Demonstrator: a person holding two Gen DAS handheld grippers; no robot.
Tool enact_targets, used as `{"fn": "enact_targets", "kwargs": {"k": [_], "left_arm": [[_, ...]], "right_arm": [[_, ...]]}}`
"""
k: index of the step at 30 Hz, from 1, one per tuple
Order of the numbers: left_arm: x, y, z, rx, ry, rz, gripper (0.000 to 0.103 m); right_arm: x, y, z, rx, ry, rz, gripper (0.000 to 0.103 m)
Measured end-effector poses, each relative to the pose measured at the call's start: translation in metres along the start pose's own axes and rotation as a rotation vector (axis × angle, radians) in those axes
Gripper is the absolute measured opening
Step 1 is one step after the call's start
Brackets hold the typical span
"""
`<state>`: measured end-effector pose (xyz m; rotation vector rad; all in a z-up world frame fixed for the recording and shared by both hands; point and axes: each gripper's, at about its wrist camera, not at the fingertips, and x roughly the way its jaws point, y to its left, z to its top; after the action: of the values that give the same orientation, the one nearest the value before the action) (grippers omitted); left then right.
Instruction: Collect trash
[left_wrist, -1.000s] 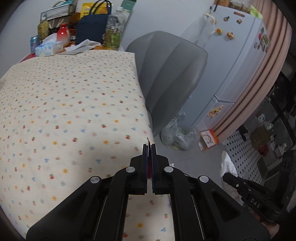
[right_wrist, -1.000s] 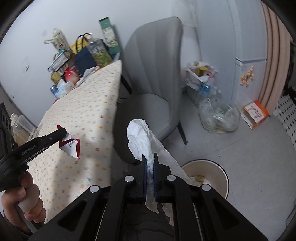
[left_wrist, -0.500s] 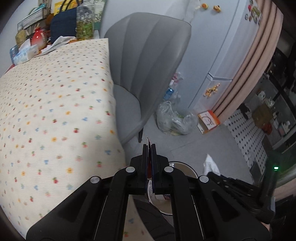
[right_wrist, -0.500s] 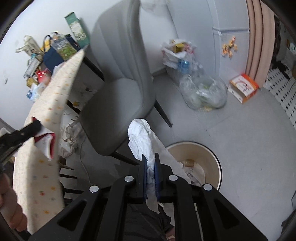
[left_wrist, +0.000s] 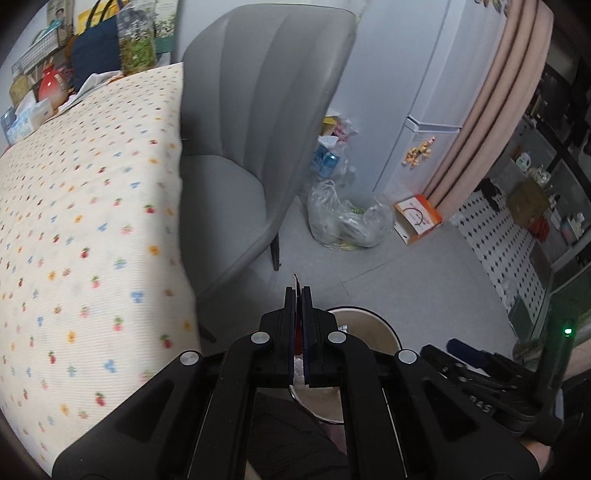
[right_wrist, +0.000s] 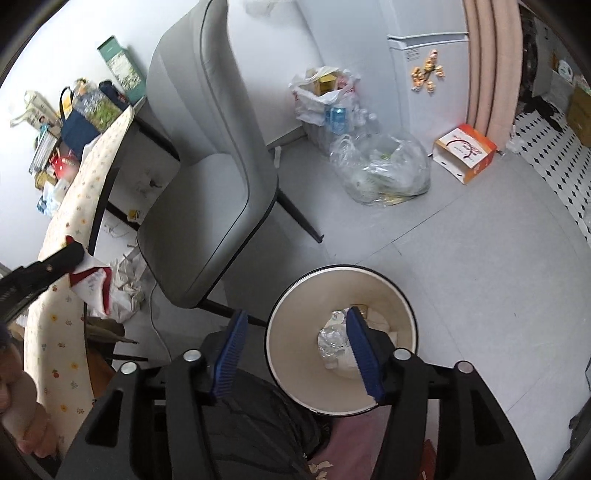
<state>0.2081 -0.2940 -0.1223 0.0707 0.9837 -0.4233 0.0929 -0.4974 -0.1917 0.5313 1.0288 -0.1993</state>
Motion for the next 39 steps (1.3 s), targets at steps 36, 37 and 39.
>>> {"fn": "enact_targets", "kwargs": {"k": [36, 37, 39], "left_arm": [[-0.016, -0.036, 0.012, -0.005, 0.006, -0.152, 0.093], [-0.022, -0.033, 0.013, -0.009, -0.006, -0.146, 0.094], [-0.034, -0.028, 0.014, -0.016, -0.031, -0.138, 0.097]], "right_arm": [[-0.114, -0.027, 0.007, 0.086, -0.221, -0.045, 0.091], [-0.118, -0.023, 0.008, 0.079, -0.228, -0.043, 0.093], [-0.127, -0.013, 0.008, 0.061, -0.249, -0.044, 0.094]]}}
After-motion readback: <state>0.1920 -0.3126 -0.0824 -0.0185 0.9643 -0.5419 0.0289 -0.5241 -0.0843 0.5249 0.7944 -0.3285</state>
